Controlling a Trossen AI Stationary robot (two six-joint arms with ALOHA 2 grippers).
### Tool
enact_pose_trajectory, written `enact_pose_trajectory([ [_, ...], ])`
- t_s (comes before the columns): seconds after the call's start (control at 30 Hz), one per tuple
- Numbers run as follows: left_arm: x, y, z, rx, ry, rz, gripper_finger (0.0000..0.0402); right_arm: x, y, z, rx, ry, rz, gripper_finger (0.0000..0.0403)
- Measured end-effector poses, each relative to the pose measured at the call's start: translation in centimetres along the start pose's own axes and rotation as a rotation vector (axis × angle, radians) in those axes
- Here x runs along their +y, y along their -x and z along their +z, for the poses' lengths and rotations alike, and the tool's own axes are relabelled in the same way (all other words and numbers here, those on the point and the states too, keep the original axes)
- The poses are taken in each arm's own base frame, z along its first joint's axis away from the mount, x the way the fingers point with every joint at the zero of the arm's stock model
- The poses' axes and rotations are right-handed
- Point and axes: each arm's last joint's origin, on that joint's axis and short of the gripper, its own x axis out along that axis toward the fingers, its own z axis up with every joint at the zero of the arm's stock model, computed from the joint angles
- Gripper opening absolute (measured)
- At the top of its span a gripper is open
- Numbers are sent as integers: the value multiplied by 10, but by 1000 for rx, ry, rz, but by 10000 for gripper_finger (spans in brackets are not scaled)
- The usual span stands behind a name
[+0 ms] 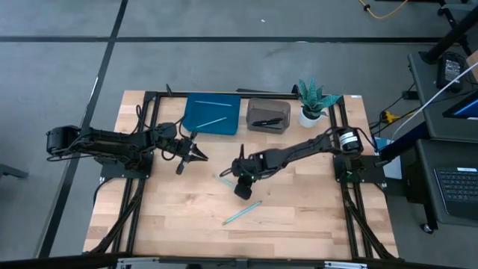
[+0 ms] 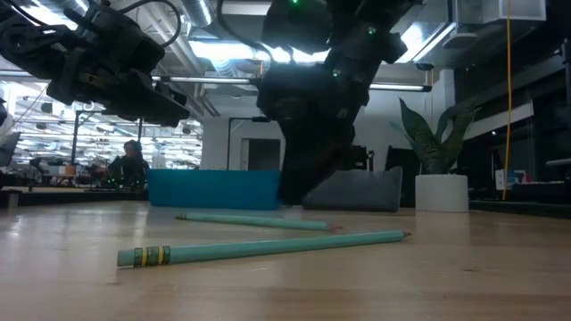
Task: Sort pens & pencils
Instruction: Put the light green pencil into the blue bin
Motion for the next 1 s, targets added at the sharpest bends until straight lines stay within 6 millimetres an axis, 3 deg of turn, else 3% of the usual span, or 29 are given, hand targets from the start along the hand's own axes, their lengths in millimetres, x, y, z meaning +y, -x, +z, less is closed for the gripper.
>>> enact_pose_trajectory([
  [0.2,0,0,0,2,-35,14,29,15,-11,-6,-19,18,47,127],
  [0.43,1,0,0,5,-33,25,16,27,-14,-9,-42,29,76,131],
  [0.73,1,0,-1,12,-4,23,1,31,-33,-17,-21,13,82,131],
  [1.0,0,0,-2,25,4,21,20,29,-38,-22,11,0,56,131],
])
